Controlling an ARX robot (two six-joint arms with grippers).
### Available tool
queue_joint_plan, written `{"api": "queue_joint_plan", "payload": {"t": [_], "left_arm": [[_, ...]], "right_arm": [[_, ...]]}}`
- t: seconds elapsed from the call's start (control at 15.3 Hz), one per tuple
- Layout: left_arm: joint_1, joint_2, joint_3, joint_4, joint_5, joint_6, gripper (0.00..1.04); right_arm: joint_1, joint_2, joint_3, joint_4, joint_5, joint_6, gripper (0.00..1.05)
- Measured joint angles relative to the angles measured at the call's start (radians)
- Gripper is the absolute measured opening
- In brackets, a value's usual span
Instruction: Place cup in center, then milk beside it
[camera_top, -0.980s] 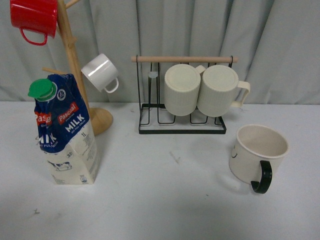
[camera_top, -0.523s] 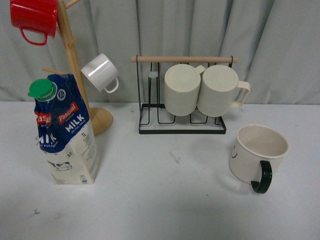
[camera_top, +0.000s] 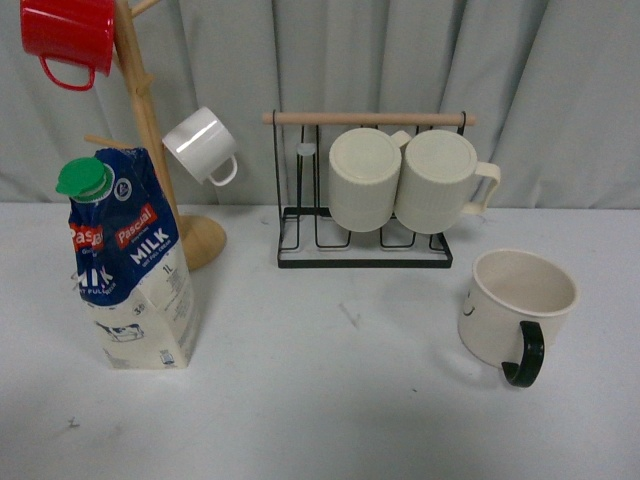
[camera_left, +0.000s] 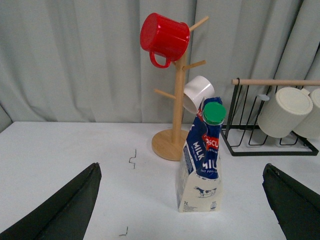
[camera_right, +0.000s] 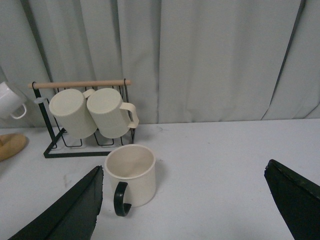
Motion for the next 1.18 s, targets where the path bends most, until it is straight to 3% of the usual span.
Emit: {"api": "queue_joint_plan", "payload": {"t": [0.65, 0.72, 0.78, 0.92, 1.05, 1.11, 1.18], "left_arm": [[0.0, 0.0, 0.0, 0.0, 0.0, 0.0, 0.98], [0.0, 0.0, 0.0, 0.0, 0.0, 0.0, 0.98], [0.0, 0.0, 0.0, 0.0, 0.0, 0.0, 0.98], [0.0, 0.0, 0.0, 0.0, 0.0, 0.0, 0.98], [0.0, 0.0, 0.0, 0.0, 0.0, 0.0, 0.98], [0.0, 0.0, 0.0, 0.0, 0.0, 0.0, 0.98], [0.0, 0.0, 0.0, -0.001, 0.0, 0.0, 0.98]], "right_arm": [[0.0, 0.0, 0.0, 0.0, 0.0, 0.0, 0.98], [-0.002, 0.002, 0.001, -0.012, -0.008, 0.004, 0.98], [-0.044, 0.076, 0.02, -0.021, -0.092, 0.036, 0.98], [-0.149, 0.441, 0.097, 0.328, -0.124, 0.082, 0.98], [-0.177, 0.897, 0.265, 0.706, -0.052, 0.126, 0.98], [-0.158, 1.115, 0.38, 0.787, 0.007, 0.155, 0.98], [-0.126, 1.307, 0.509, 0.731, 0.06, 0.18, 0.98]]}}
